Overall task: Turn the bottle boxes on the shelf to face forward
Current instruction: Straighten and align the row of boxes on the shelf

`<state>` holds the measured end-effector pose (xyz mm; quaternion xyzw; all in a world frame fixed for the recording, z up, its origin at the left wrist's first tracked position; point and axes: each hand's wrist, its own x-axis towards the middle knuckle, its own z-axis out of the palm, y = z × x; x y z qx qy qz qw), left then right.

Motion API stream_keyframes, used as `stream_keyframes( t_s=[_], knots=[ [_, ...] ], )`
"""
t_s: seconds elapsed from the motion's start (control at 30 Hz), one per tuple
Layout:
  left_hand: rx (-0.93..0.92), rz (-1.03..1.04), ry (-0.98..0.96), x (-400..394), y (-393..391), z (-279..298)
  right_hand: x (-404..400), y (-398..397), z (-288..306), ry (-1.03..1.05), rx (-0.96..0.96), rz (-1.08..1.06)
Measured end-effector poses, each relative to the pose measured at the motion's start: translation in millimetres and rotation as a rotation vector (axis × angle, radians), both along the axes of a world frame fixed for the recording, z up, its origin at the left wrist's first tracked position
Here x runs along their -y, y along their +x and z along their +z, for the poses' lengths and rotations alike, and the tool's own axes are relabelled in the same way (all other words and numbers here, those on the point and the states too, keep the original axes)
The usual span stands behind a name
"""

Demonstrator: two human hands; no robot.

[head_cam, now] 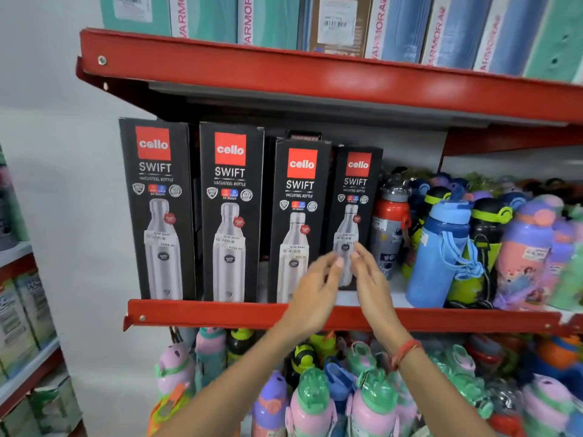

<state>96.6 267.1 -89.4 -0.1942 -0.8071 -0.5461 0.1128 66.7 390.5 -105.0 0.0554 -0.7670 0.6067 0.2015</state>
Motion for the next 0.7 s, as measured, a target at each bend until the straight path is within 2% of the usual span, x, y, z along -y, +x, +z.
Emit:
stream_keyframes(
  t_s=[0.07, 0.2, 0.33, 0.53, 0.7],
  knots=[
    [0.093, -0.046, 0.037, -25, -11, -9, -12, -13, -1, -0.016, 0.045, 0.01],
    [0.241, 0.075, 0.113, -47, -33, -22, -27, -30, -8, 0.064, 0.134, 0.001],
    [0.265, 0.071, 0.201, -52, -47, -20, -30, -49, -12, 0.067, 0.153, 0.024],
    [0.29, 0.084, 0.204, -47, -52, -25, -31, -45, -15, 0.17, 0.131, -0.021],
    [0.288, -0.008, 0.14, -34, -28, -30, -36, -18, -21, 0.24, 0.127, -0.026]
  ],
)
